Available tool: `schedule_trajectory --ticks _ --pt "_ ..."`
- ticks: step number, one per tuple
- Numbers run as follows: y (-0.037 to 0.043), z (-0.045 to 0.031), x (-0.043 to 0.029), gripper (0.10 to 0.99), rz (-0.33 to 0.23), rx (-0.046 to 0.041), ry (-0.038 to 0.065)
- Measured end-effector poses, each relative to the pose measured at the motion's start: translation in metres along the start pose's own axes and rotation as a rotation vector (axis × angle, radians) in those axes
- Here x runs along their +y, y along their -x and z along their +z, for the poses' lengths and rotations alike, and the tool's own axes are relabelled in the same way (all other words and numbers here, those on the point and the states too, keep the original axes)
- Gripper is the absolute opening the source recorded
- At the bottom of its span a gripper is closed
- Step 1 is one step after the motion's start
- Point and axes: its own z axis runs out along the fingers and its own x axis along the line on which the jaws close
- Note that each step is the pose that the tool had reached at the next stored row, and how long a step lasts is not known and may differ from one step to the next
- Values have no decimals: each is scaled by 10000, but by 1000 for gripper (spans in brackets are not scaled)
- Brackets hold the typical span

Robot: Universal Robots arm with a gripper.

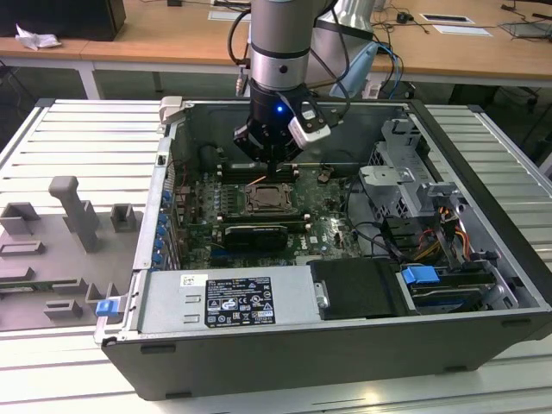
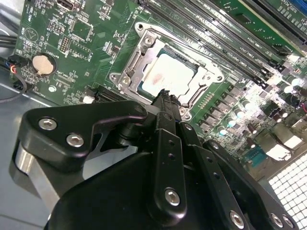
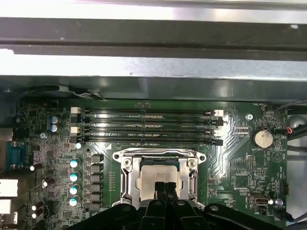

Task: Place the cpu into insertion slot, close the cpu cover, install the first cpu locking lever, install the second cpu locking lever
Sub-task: 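Install the first cpu locking lever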

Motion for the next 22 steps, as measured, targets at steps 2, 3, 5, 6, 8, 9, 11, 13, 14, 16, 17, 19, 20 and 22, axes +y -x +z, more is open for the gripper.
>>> schedule_trajectory --ticks 2,3,5,6,8,9,11,13,14,16,17,19,20,22 --pt "0 0 0 106 -263 6 3" --pt "0 0 0 106 -372 8 4" --pt "0 0 -1 106 -525 11 6" --pt "0 0 -1 106 -583 13 6" --pt "0 0 -2 106 -685 15 7" --pt "0 0 -3 106 -805 17 9" --pt "0 0 -5 106 -943 21 13" --pt "0 0 -6 106 -1058 22 15" --pt "0 0 -6 106 -1109 24 16" --pt "0 0 -6 106 -1248 27 18" --pt "0 0 -6 106 -1299 27 18" --pt "0 0 -6 106 -1471 32 20" --pt "0 0 -6 106 -1590 34 21" --pt "0 0 -6 106 -1799 39 23"
